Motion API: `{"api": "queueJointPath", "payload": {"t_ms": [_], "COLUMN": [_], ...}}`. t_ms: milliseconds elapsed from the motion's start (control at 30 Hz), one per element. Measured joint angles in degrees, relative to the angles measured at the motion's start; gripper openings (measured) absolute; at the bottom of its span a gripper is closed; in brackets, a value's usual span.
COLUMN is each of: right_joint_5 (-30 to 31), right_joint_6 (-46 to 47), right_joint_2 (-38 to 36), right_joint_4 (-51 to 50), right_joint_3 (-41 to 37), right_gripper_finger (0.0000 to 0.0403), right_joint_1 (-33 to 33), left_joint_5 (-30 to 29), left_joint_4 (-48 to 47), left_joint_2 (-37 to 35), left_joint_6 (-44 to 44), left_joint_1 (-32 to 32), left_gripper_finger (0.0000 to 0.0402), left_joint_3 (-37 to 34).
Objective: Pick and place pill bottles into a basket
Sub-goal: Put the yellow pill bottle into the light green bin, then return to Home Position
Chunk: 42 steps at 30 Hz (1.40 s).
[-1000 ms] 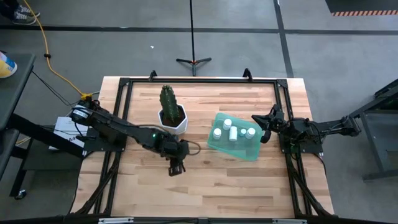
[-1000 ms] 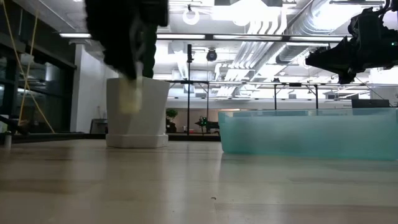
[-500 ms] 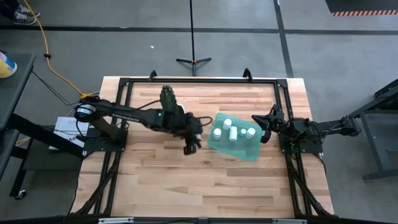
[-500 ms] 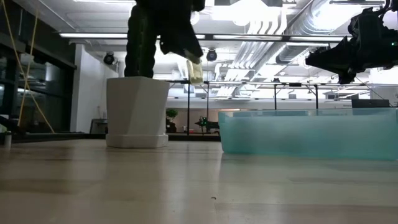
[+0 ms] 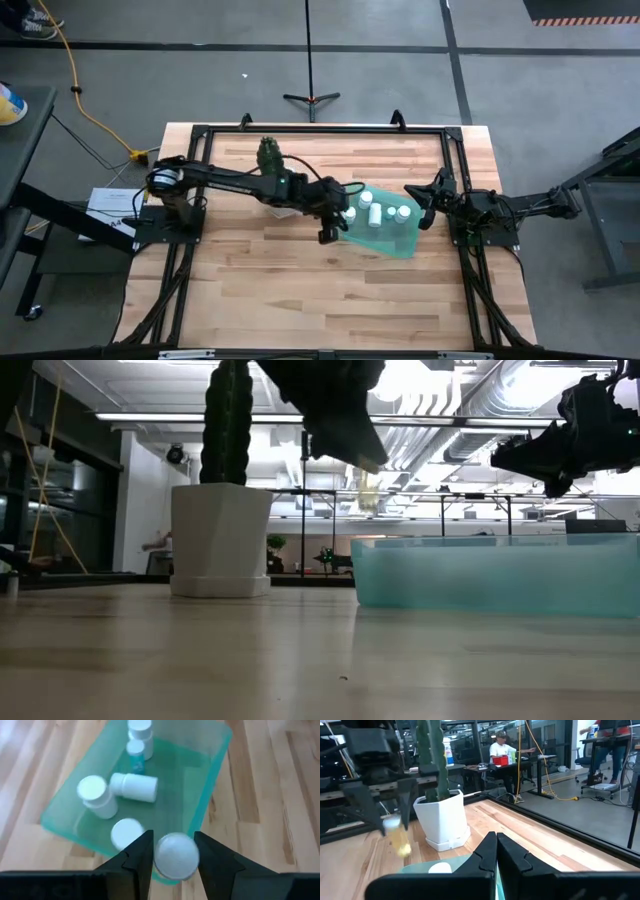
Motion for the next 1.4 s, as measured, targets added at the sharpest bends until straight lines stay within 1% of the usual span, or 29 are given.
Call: {"api": "queueJointPath", "payload": {"t_ms": [133, 233, 300, 467, 600, 700, 800, 900, 1000, 1100, 1267, 1333, 1400], "right_joint_5": [0.0, 0.0, 0.0, 0.2, 0.1, -0.2, -1.5, -2.4, -3.1, -3.1, -4.0, -4.5, -4.6], "right_joint_6": [0.1, 0.1, 0.1, 0.1, 0.1, 0.1, 0.2, 0.2, 0.2, 0.2, 0.2, 0.3, 0.3], "right_joint_2": [0.5, 0.5, 0.5, 0.5, 0.5, 0.5, 0.5, 0.5, 0.5, 0.5, 0.4, 0.4, 0.4], "right_joint_4": [0.0, 0.0, 0.0, 0.0, 0.0, 0.0, -0.2, -0.1, -0.1, 0.0, 0.2, 0.1, 0.3], "right_joint_3": [0.0, 0.0, 0.0, 0.0, 0.0, 0.0, 0.0, 0.0, 0.0, 0.0, 0.0, 0.0, 0.0], "right_gripper_finger": [0.0002, 0.0001, 0.0001, 0.0001, 0.0002, 0.0001, 0.0004, 0.0009, 0.0007, 0.0002, 0.0003, 0.0004, 0.0003], "right_joint_1": [0.0, 0.0, 0.0, 0.0, 0.0, 0.0, 0.0, 0.0, 0.0, 0.0, 0.0, 0.0, 0.0], "left_joint_5": [1.0, 1.8, 1.9, 1.9, 1.9, 3.2, 3.5, -0.1, -1.5, -2.2, -3.2, -3.2, -3.0], "left_joint_4": [0.5, 0.2, 1.9, 1.5, 1.8, -1.1, -9.3, -15.7, -14.4, -11.8, -8.5, -5.6, 0.0], "left_joint_2": [3.3, 5.1, 6.0, 5.9, 4.7, 4.2, 3.9, 1.9, -1.9, -7.4, -20.0, -26.6, -33.8], "left_joint_6": [0.5, 0.5, 0.5, 0.5, 0.3, 0.3, 0.2, -0.3, 0.6, 0.5, -2.5, -2.6, -2.5], "left_joint_1": [-0.2, -0.1, -0.1, -0.1, -0.1, -0.1, -0.1, -0.1, -0.1, 0.3, 0.2, -0.5, -0.6], "left_gripper_finger": [0.0174, 0.0161, 0.0151, 0.0134, 0.0131, 0.0135, 0.014, 0.0134, 0.0113, 0.0083, 0.003, 0.0022, 0.0022], "left_joint_3": [3.1, 4.0, 4.2, 4.2, 4.4, 5.9, 9.3, 11.0, 8.9, 4.3, -6.8, -12.8, -19.7]}}
